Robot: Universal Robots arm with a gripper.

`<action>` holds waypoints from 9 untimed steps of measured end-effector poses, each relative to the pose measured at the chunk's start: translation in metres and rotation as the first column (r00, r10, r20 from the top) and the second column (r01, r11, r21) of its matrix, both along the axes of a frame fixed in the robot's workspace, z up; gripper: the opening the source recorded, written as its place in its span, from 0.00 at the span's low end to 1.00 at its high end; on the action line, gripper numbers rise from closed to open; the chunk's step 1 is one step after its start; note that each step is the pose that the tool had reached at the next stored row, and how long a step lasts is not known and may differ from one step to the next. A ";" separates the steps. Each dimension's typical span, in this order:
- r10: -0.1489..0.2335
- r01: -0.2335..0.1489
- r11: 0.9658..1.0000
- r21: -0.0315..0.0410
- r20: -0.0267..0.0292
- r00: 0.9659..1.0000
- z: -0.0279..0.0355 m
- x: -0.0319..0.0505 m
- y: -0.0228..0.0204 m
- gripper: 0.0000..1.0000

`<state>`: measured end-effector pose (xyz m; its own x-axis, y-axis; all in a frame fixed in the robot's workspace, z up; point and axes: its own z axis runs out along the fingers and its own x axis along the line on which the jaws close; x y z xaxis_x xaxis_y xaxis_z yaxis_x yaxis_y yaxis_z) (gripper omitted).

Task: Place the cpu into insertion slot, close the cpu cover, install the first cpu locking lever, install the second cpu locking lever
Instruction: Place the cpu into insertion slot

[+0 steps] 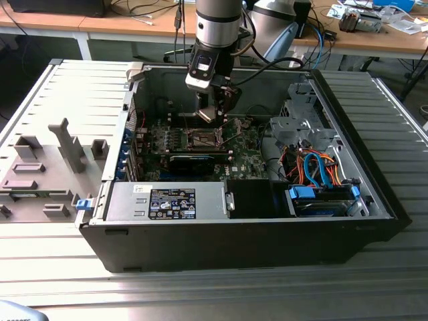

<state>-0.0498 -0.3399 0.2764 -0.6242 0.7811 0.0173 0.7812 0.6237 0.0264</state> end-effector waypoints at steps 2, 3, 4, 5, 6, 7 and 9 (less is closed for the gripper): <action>-0.003 0.003 1.000 0.000 0.000 1.000 0.0000 0.0000 0.0000 0.55; -0.004 0.004 1.000 0.000 0.000 1.000 0.0000 0.0000 0.0000 0.55; -0.005 0.005 1.000 0.000 0.000 1.000 0.0000 0.0000 0.0000 0.55; -0.006 0.006 1.000 0.000 0.000 1.000 0.0000 0.0000 0.0000 0.55; -0.007 0.007 1.000 0.000 0.000 1.000 0.0000 0.0000 0.0000 0.55; -0.008 0.008 1.000 0.000 0.000 1.000 0.0000 0.0000 0.0000 0.55; -0.010 0.010 1.000 0.000 0.000 1.000 0.0000 0.0000 0.0000 0.55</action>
<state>-0.0498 -0.3399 0.2764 -0.6160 0.7875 0.0172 0.7877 0.6155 0.0264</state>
